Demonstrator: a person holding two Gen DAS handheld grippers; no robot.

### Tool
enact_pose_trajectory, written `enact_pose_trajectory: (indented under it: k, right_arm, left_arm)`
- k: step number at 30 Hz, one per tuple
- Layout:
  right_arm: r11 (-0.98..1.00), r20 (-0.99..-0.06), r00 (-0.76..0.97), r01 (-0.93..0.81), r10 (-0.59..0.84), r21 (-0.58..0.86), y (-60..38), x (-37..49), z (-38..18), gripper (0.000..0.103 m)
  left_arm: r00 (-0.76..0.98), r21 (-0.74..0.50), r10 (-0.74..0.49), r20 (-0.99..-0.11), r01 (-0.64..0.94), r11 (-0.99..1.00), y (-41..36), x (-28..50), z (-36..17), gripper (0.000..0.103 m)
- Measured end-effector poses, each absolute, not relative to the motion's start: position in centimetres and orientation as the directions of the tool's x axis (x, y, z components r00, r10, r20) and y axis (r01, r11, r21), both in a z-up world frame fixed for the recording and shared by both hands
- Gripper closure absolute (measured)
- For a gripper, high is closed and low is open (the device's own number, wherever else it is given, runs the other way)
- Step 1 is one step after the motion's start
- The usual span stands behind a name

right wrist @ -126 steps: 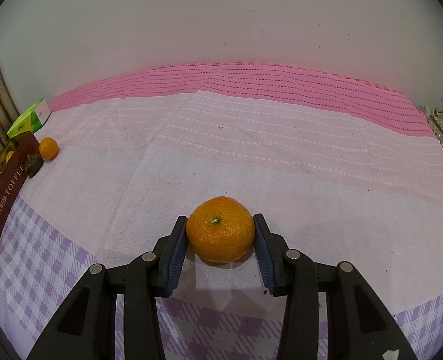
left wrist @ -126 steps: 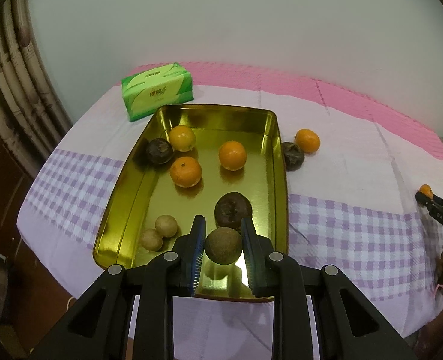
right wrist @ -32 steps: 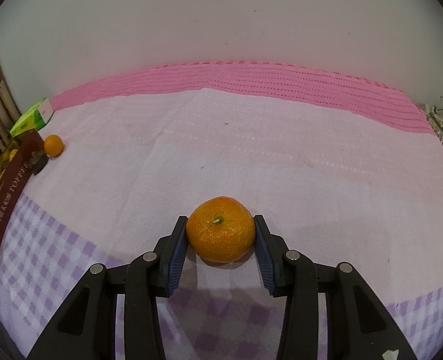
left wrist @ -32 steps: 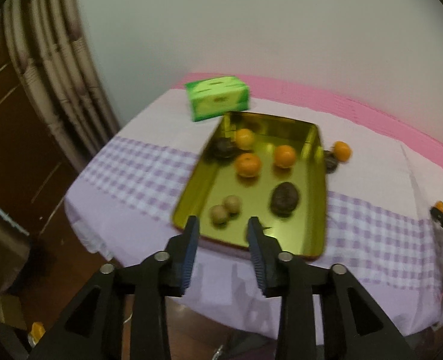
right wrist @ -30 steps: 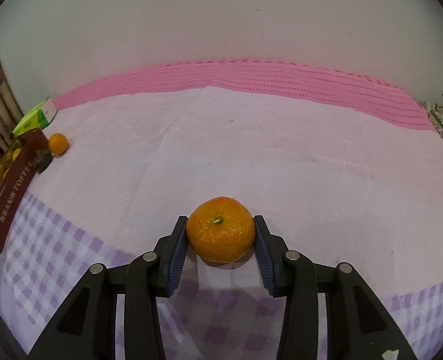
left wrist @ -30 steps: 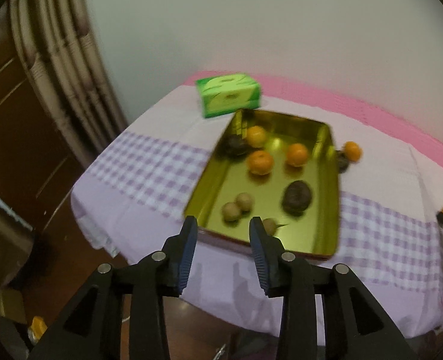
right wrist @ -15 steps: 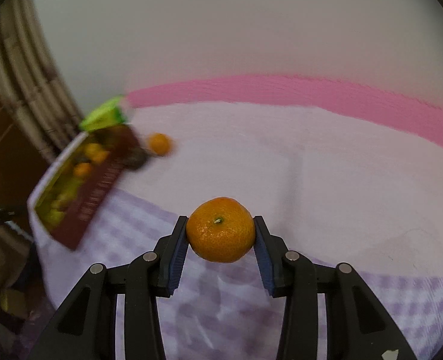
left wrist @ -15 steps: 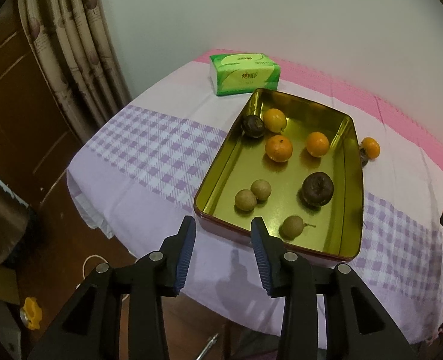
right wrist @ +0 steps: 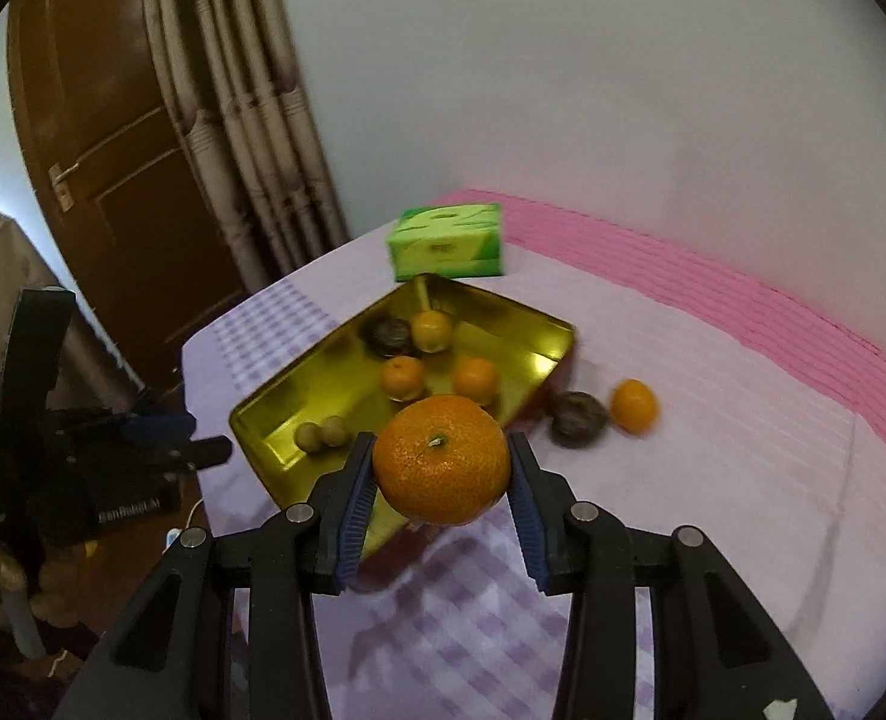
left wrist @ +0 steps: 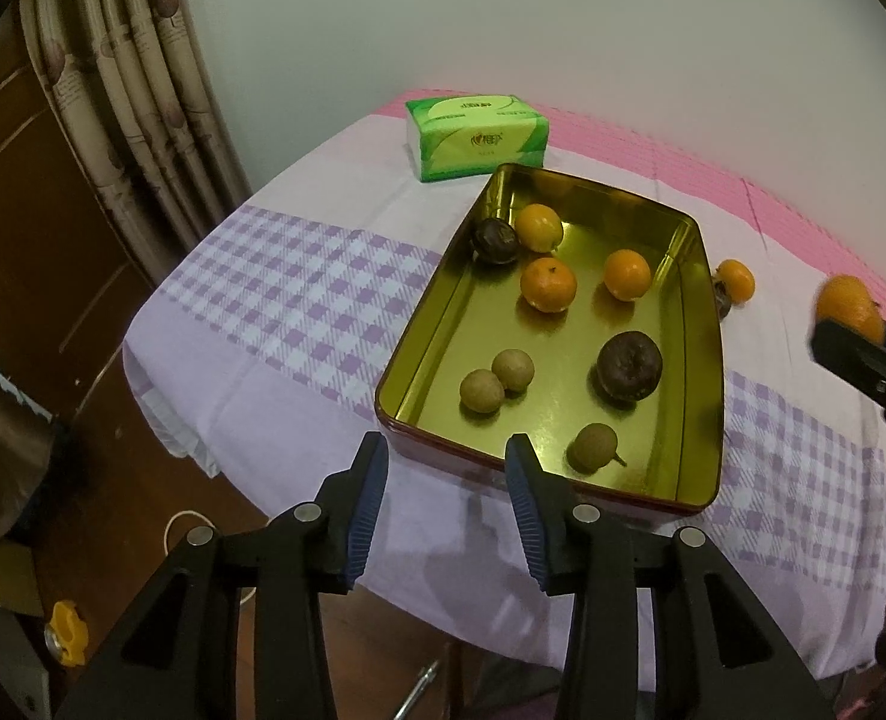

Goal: Organize fruits
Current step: 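Withdraw the left gripper while the right gripper carries the orange toward the tray, then lower the orange into the gold tray and open the right gripper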

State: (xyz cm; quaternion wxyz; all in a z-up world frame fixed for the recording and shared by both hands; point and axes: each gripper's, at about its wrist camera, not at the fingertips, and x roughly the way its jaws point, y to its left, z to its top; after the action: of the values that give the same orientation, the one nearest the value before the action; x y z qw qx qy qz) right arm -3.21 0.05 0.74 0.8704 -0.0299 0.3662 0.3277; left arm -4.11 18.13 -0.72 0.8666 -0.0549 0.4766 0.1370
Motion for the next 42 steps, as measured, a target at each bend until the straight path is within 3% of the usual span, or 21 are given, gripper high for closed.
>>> enact_pose_trajectory:
  k: [7,12,42]
  right_arm:
    - [0.763,-0.675,0.477,-0.614,0.563,0.203,3.4,-1.4,0.1,0.064]
    - [0.759,-0.692,0.453,-0.614,0.562,0.215,4.7,0.0,-0.4,0.064]
    - [0.715,-0.765,0.333,-0.661,0.551,0.228,11.6,3.5,-4.5,0.063]
  left_arm:
    - [0.488,0.029,0.173,-0.856,-0.289,0.957,18.5,-3.9,-1.0,0.059]
    - [0.478,0.037,0.182,-0.859,-0.298,0.954,18.9,-3.7,-1.3,0.046]
    - [0.426,-0.004,0.149,-0.892,-0.338,0.941,20.6,-2.8,-2.5,0.038]
